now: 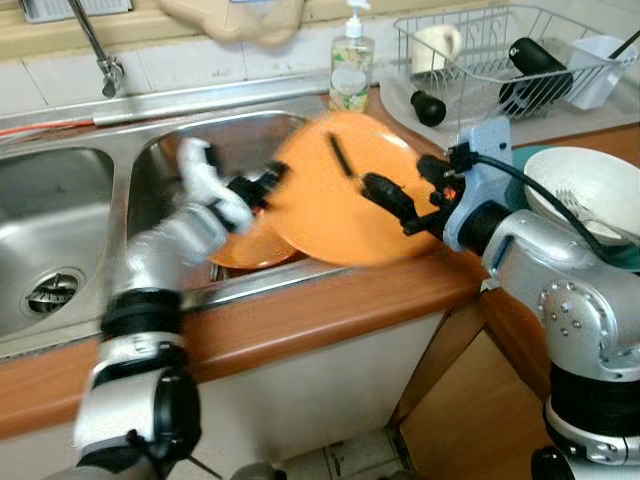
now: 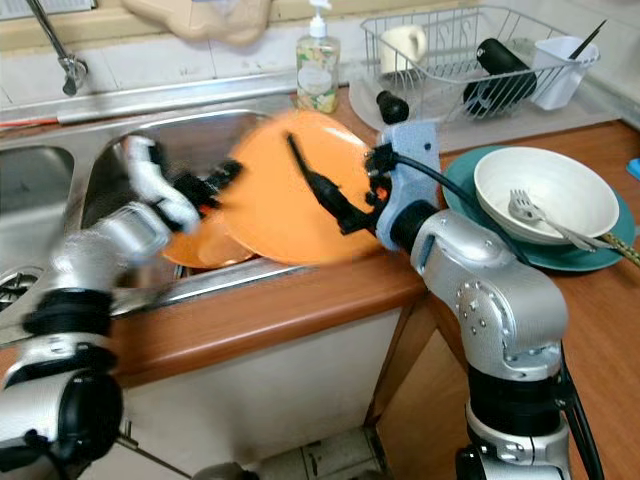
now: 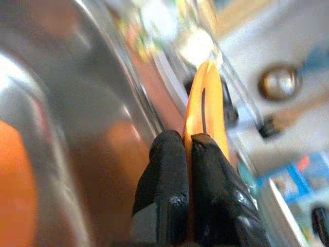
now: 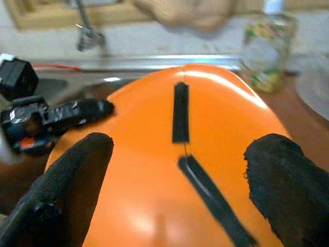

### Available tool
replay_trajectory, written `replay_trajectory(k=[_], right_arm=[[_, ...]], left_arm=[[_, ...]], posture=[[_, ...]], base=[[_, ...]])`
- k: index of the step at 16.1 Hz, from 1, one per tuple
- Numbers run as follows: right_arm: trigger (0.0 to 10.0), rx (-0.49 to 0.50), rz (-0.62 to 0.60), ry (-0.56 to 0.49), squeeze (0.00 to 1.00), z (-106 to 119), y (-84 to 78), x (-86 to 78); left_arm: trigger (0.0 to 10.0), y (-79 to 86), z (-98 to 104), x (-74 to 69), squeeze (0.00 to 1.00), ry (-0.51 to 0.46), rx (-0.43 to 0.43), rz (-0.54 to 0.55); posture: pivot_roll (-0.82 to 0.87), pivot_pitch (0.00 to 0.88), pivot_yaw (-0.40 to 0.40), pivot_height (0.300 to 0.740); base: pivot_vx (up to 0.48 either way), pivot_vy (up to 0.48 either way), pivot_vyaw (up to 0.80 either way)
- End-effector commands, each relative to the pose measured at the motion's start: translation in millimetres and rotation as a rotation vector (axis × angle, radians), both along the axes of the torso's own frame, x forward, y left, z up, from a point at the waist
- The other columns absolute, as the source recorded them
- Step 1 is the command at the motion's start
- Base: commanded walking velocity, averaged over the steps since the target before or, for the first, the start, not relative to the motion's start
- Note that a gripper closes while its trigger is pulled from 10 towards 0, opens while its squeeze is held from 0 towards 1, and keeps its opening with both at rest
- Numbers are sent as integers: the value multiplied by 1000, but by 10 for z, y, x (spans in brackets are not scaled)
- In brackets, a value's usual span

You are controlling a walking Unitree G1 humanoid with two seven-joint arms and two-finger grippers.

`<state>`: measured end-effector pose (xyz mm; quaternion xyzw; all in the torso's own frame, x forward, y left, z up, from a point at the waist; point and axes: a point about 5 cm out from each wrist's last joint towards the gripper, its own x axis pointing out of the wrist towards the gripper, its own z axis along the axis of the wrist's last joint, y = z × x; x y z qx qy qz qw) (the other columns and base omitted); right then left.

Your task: Kitchen organization

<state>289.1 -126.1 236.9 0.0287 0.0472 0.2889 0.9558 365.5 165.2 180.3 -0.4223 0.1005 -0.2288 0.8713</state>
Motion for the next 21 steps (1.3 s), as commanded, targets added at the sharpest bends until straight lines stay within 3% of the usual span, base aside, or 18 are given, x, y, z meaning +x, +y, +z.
replay_trajectory(k=[1, 3, 5, 9, 12, 19, 20, 21], right_arm=[[10000, 1, 44, -25, 0, 40, 54, -33], [10000, -6, 43, -16, 0, 14, 55, -23], [10000, -44, 37, -1, 0, -34, 48, -3], [10000, -124, 71, 26, 0, -144, 80, -27], [10000, -142, 80, 33, 0, -166, 86, -34], [10000, -190, 142, 67, 0, -256, 127, -105], [10000, -190, 150, 70, 0, -262, 131, -116], [10000, -187, 171, 76, 0, -273, 143, -142]], left_arm=[[0, 109, 139, -13, 0, -48, -39, 44], [0, 259, 200, -54, 0, -59, -30, 119], [0, 390, 213, -84, 0, -53, 33, 191], [0, 680, 143, -81, 0, 29, 133, 413], [0, 676, 67, -44, 0, 64, 149, 430], [0, 465, -182, 93, 0, 152, 217, 395], [4039, 452, -217, 105, 0, 168, 245, 396], [10000, 425, -281, 123, 16, 192, 304, 382]], posture=[[-38, 0, 42, 740], [-30, 0, 36, 740], [-26, 0, 33, 740], [-23, 0, 30, 740], [-24, 0, 31, 740], [-44, 0, 45, 740], [-47, 0, 48, 740], [-51, 0, 53, 740]], base=[[0, 0, 0], [0, 0, 0], [0, 0, 0], [0, 0, 0], [0, 0, 0], [0, 0, 0], [0, 0, 0], [0, 0, 0]])
